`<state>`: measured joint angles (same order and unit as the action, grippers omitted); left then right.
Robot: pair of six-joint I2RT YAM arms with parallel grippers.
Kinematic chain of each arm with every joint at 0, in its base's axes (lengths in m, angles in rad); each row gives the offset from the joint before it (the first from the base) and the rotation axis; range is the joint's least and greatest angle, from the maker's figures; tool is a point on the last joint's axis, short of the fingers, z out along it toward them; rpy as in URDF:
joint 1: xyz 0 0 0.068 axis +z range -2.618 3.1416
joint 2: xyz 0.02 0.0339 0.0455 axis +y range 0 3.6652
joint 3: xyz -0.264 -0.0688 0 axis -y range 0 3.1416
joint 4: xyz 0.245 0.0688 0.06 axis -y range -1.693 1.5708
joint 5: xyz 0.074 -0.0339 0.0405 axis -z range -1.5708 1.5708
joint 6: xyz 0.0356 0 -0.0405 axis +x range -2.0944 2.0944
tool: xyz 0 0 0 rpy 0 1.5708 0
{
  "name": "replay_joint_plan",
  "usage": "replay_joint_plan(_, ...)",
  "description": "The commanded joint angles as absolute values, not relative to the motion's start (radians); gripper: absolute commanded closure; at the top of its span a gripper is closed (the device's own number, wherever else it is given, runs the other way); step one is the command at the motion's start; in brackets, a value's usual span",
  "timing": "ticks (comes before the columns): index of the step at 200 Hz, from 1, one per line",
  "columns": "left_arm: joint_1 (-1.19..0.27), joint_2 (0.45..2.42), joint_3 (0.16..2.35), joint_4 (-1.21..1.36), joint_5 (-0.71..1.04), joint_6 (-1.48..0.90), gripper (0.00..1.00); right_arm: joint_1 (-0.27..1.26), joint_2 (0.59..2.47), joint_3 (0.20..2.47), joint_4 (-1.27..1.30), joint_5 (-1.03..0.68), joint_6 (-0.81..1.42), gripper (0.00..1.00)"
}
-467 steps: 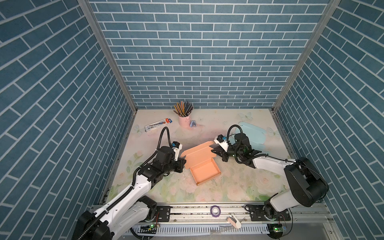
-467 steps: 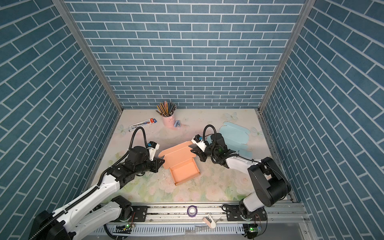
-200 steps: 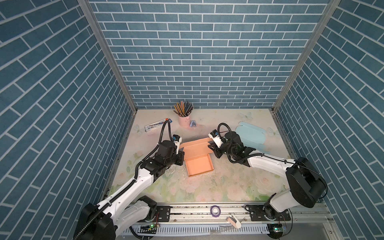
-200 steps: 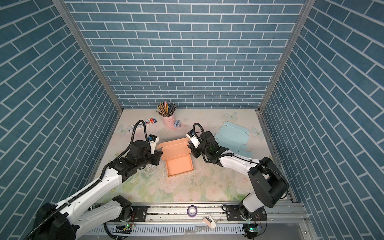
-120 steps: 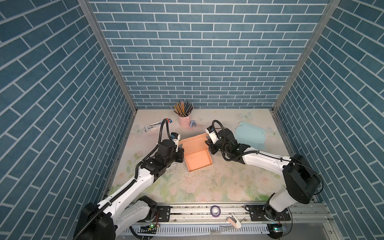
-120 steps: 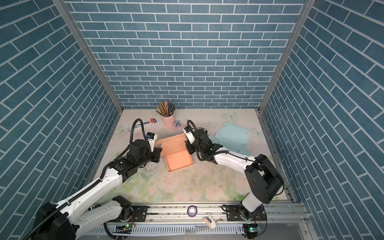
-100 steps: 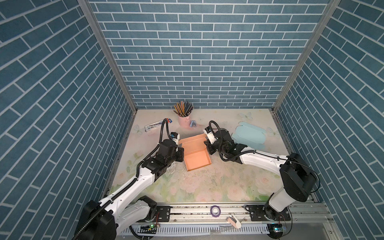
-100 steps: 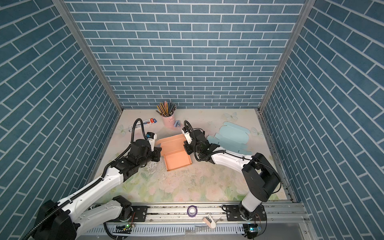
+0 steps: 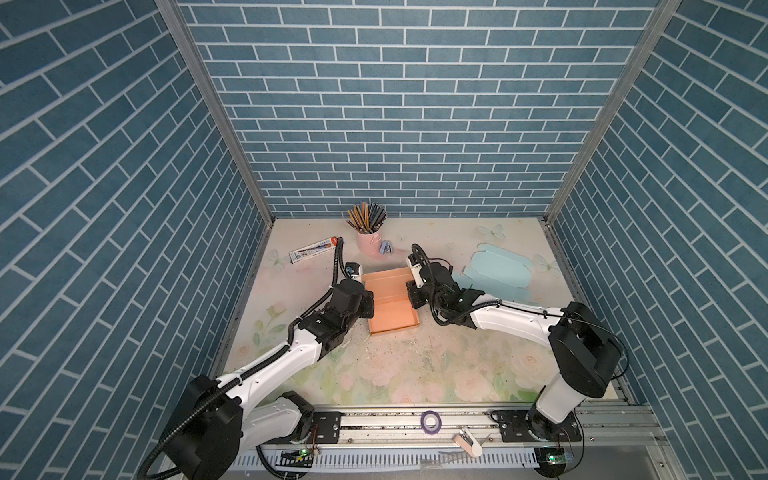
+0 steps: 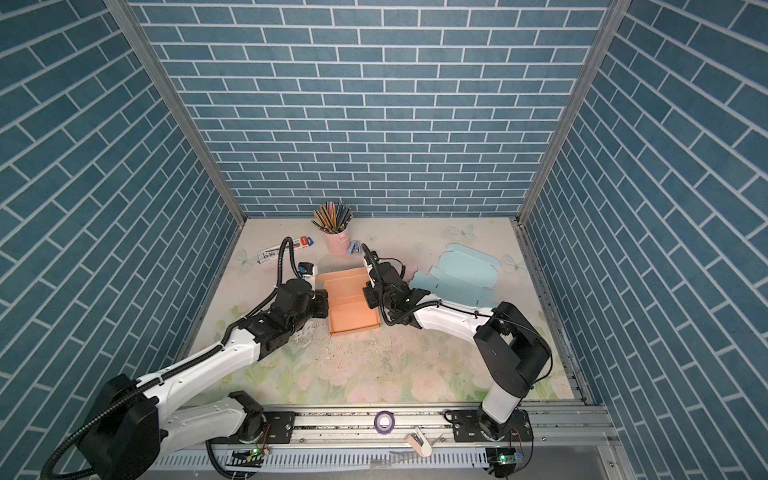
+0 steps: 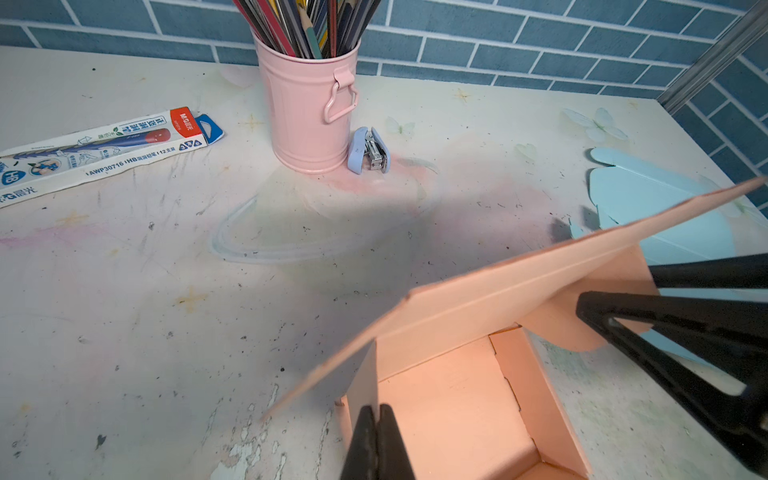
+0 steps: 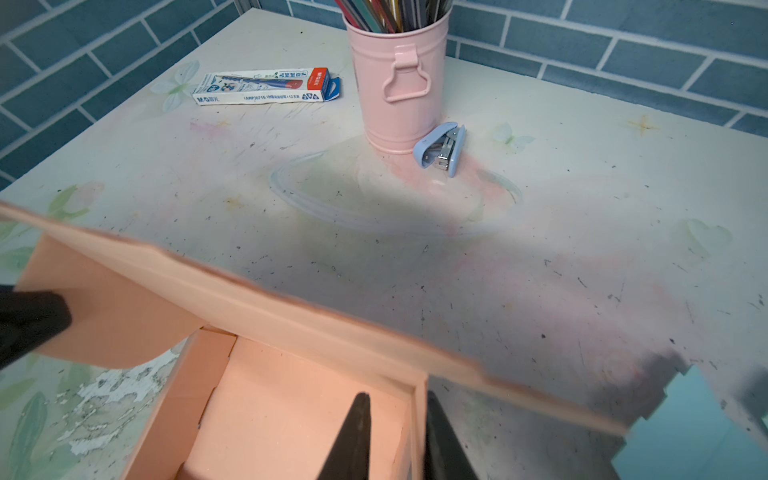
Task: Fold the paper box
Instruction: 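Lower the lid over the tray with both grippers toward the robot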
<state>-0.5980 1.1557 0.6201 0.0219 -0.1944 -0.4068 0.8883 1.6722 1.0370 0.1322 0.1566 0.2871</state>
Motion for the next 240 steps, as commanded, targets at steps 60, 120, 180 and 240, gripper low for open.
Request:
replay_joint_plan(60, -0.646, 1.209, 0.515, 0.288, -0.23, -0.474, 0.98, 0.928, 1.703, 1.061, 0.173, 0.162, 0.405, 0.78)
replay_joint_plan(120, -0.704, 1.234, 0.455, 0.392, -0.3, -0.508, 0.98, 0.975, 1.699, 1.066, 0.146, 0.214, 0.429, 0.7)
replay_joint_plan(180, -0.749, 1.22, 0.392, 0.447, -0.363, -0.498, 0.98, 1.014, 1.68, 1.023, 0.139, 0.275, 0.449, 0.68)
replay_joint_plan(240, -0.802, 1.205, 0.309, 0.519, -0.392, -0.523, 0.98, 1.049, 1.661, 0.977, 0.149, 0.315, 0.476, 0.66)
